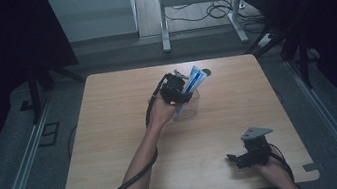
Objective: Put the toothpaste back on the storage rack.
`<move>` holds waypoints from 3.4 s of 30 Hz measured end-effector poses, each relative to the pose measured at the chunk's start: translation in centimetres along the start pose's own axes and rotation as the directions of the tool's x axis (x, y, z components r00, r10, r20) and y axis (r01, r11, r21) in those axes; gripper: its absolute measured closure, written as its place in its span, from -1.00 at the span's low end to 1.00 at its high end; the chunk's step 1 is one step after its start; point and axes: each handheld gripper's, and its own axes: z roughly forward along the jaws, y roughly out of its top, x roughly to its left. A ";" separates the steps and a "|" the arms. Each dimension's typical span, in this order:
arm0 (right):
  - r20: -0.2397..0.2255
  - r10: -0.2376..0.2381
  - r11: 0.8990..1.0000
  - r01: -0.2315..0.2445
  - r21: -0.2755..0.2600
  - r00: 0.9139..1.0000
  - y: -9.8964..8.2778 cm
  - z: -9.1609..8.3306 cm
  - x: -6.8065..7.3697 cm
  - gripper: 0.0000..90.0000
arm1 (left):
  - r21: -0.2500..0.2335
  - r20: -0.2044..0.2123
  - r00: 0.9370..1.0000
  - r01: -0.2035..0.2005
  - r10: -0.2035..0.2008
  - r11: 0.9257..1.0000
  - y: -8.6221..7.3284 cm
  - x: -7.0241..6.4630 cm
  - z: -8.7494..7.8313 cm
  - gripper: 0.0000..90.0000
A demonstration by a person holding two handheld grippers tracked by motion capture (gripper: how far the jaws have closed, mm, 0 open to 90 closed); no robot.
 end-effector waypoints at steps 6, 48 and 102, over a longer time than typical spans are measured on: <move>0.000 0.000 1.000 0.000 0.000 1.000 0.0 0.0 0.0 -1.00 | -0.039 0.004 1.000 0.014 -0.013 0.999 -0.1 -0.1 -0.7 -0.08; 0.002 -0.002 1.000 0.002 -0.001 1.000 0.0 0.0 0.0 -1.00 | -0.109 0.006 1.000 0.014 -0.013 0.994 -2.7 -1.4 -4.3 -0.68; 0.001 0.000 1.000 0.000 -0.003 1.000 0.0 0.0 0.0 -1.00 | -0.180 -0.019 1.000 0.004 -0.007 0.984 -10.4 -3.9 -9.1 -0.68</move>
